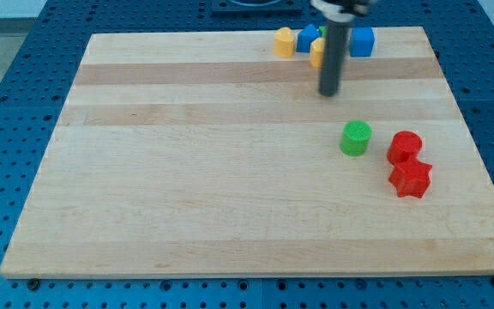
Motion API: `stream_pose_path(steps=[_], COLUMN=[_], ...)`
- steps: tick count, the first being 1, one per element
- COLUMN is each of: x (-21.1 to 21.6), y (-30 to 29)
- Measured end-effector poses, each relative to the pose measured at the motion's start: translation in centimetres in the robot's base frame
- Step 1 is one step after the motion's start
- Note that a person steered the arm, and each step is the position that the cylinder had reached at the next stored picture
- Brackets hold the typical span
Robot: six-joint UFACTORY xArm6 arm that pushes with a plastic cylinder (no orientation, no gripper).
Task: Push the green circle close to the yellow hexagon
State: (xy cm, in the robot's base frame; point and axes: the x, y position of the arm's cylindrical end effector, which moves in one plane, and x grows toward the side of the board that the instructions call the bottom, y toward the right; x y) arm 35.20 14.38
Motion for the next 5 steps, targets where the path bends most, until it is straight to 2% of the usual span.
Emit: stream_pose_path(steps=[1,2,3,5], x=[0.0,1.7,5.8,10.4], y=[11.5,20.1,19.1,5.7])
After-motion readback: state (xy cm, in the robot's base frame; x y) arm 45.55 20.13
